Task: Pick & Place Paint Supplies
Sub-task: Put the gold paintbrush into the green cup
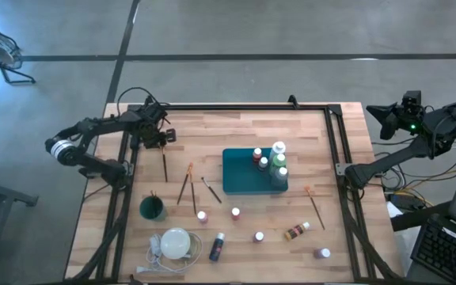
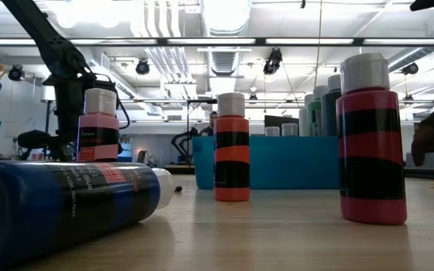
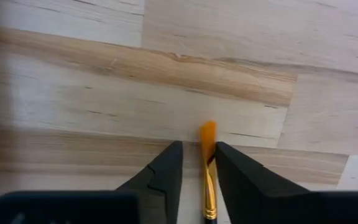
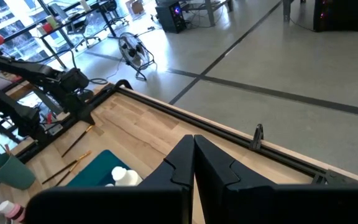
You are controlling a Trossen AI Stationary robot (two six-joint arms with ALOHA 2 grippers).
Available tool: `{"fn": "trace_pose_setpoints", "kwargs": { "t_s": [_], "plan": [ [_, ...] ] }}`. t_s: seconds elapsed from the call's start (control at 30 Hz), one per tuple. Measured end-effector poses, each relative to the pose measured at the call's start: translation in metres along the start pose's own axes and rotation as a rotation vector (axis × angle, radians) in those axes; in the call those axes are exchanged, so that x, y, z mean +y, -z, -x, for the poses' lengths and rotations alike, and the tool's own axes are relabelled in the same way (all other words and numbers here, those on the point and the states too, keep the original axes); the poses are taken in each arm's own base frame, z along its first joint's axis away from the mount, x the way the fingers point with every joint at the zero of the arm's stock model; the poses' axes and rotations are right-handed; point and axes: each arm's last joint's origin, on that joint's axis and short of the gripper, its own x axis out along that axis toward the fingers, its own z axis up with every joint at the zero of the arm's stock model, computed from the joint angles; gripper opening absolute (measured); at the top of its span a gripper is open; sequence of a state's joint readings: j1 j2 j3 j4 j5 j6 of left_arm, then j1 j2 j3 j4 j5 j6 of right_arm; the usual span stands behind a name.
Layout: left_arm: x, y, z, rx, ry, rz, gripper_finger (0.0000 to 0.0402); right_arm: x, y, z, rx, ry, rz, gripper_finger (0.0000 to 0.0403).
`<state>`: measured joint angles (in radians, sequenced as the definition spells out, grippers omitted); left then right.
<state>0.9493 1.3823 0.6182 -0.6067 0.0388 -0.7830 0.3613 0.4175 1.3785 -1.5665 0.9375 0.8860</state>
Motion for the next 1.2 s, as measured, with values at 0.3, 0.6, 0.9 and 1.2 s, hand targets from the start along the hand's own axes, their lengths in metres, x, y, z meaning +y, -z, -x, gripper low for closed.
{"fn": "trace_pose_setpoints", "kwargs": {
  "t_s": [0.3,0.6,0.9,1.2],
  "plan": [
    [0.001,0.0,-0.001,-0.023,-0.024,-0.033,0.0014,0.0,0.0,0.0,0.0,0.0,0.0,0.0008],
    [-0.002,-0.002,0.005,-0.047,0.039,-0.075,0.0005,0.0,0.0,0.0,0.0,0.0,0.0,0.0008],
    [-0.019,0.004,0.062,-0.158,0.325,-0.205,0.0002,0.0,0.0,0.0,0.0,0.0,0.0,0.0009],
    [-0.018,0.045,0.157,-0.416,0.678,-0.445,0.0001,0.0,0.0,0.0,0.0,0.0,0.0,0.0009]
  ]
}}
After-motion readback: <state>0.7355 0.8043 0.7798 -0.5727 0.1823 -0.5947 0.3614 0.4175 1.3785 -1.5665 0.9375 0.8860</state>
